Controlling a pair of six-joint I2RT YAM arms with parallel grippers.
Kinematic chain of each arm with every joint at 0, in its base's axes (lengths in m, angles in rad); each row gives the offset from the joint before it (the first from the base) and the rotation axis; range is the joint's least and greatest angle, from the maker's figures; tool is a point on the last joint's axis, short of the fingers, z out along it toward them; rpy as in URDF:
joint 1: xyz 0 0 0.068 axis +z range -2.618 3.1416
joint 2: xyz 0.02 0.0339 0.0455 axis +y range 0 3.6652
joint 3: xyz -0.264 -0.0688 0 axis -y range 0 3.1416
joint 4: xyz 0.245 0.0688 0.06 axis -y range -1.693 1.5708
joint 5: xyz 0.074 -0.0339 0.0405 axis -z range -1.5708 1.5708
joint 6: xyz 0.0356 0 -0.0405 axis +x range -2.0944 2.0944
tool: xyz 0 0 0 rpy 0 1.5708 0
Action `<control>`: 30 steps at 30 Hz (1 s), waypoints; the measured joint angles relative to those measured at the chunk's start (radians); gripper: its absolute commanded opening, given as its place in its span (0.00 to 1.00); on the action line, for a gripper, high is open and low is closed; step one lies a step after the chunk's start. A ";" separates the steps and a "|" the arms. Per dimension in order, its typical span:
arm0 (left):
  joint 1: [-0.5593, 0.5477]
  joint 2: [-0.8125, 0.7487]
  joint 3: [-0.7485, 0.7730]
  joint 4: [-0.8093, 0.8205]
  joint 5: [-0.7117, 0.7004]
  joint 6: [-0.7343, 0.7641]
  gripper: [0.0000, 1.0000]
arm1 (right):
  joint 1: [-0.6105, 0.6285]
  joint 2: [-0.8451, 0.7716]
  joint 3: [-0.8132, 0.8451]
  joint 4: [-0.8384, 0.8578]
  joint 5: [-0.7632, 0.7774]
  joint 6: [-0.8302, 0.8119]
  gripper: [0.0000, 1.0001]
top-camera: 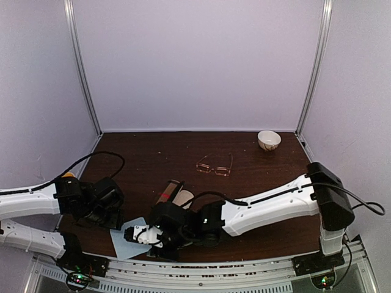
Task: Organize the sunglasses
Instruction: Move the corner of the glasses cleaning cloth to the center of the board.
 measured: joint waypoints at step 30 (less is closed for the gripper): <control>0.055 -0.121 -0.055 0.040 -0.036 0.001 0.68 | -0.045 0.366 0.393 -0.224 0.055 -0.161 0.09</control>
